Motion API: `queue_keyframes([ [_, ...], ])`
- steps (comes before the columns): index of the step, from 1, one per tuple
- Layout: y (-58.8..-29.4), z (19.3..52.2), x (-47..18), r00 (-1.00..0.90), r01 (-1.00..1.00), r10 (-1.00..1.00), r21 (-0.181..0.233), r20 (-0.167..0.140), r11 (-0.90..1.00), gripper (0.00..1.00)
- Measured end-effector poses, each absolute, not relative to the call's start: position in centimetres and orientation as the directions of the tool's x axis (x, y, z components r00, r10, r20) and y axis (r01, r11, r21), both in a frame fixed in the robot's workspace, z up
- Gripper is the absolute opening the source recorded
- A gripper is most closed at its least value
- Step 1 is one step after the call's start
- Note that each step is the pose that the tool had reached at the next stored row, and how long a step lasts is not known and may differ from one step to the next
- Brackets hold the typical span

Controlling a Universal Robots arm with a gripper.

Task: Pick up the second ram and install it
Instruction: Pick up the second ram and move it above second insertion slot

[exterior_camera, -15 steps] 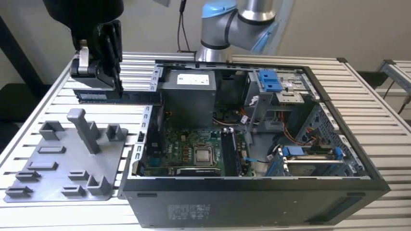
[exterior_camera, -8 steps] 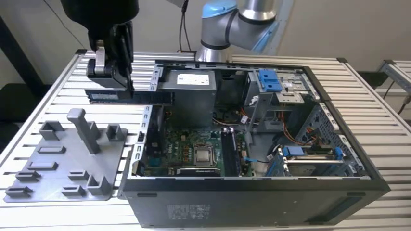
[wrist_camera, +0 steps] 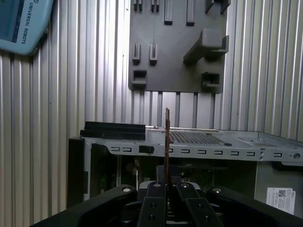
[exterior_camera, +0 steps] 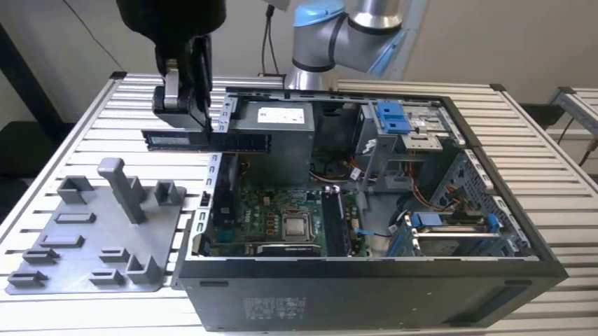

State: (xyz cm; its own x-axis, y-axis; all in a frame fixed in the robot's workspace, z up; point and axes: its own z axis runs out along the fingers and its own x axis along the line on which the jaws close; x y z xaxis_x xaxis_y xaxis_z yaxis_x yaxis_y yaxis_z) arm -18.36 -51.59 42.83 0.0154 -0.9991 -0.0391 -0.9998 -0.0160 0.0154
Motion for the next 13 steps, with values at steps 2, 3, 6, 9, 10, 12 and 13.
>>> queue_keyframes([
  [2, -51.6, 42.8, -17.9, 0.015, -1.000, -0.999, 0.015, -0.039, -0.016, 0.14],
  [3, -51.6, 42.8, -17.7, 0.015, -1.000, -0.999, 0.015, -0.039, -0.016, 0.14],
  [6, -51.6, 42.8, -17.0, 0.015, -1.000, -0.999, 0.015, -0.039, -0.016, 0.14],
  [9, -51.6, 42.8, -16.3, 0.015, -1.000, -0.999, 0.015, -0.039, -0.016, 0.14],
  [10, -51.6, 42.8, -16.0, 0.015, -1.000, -0.999, 0.015, -0.039, -0.016, 0.14],
  [12, -51.6, 42.8, -15.6, 0.015, -1.000, -0.999, 0.015, -0.039, -0.016, 0.14],
  [13, -51.6, 42.8, -15.3, 0.015, -1.000, -0.999, 0.015, -0.039, -0.016, 0.14],
])
